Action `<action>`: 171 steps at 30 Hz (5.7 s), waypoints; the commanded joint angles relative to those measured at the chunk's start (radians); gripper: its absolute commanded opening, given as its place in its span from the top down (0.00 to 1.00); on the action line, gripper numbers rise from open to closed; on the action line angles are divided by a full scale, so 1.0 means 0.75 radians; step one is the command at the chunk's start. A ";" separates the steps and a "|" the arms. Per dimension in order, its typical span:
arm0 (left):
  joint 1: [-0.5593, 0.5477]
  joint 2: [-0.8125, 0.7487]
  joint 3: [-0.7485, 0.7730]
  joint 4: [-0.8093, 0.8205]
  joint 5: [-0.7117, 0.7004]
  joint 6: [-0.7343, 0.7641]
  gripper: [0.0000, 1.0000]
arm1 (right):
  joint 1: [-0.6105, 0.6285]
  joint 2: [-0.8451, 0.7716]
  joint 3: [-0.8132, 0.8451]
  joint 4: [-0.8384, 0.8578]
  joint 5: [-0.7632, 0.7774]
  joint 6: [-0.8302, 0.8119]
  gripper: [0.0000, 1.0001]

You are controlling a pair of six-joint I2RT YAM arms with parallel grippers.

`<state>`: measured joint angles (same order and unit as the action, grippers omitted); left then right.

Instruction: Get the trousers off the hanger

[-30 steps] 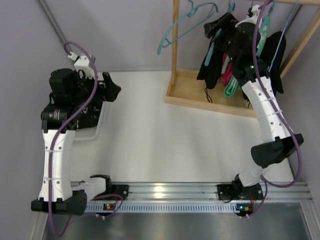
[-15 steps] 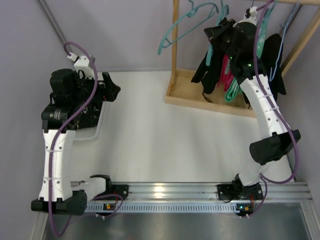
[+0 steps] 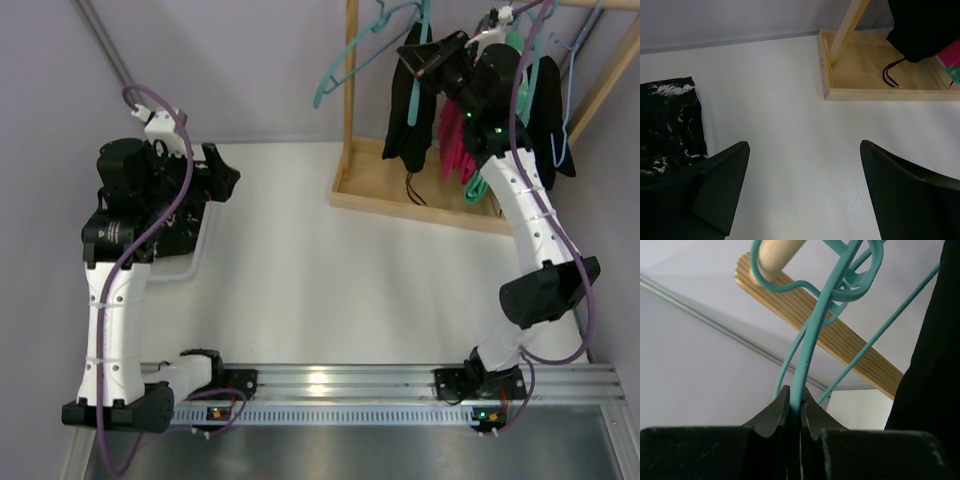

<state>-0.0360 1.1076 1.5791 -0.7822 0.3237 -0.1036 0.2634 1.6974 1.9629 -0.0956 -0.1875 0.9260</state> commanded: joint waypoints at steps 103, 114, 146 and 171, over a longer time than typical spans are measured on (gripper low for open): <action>-1.455 0.615 -0.584 1.918 -0.798 0.776 0.04 | -0.008 -1.087 -0.846 0.195 -0.090 0.493 1.00; -1.416 0.699 -0.455 1.925 -0.837 0.758 0.05 | -0.008 -1.093 -0.856 0.181 -0.090 0.547 1.00; -1.371 0.366 -0.392 1.642 -0.879 0.772 1.00 | -0.008 -1.106 -1.005 0.166 -0.063 0.389 1.00; -1.333 0.431 0.398 1.430 -0.953 0.866 1.00 | 0.091 -1.161 -1.384 0.046 -0.100 0.117 1.00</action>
<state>-1.0466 1.4502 1.7420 0.1303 -0.3756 0.5114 0.3214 0.8410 0.9558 -0.0868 -0.3012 1.1061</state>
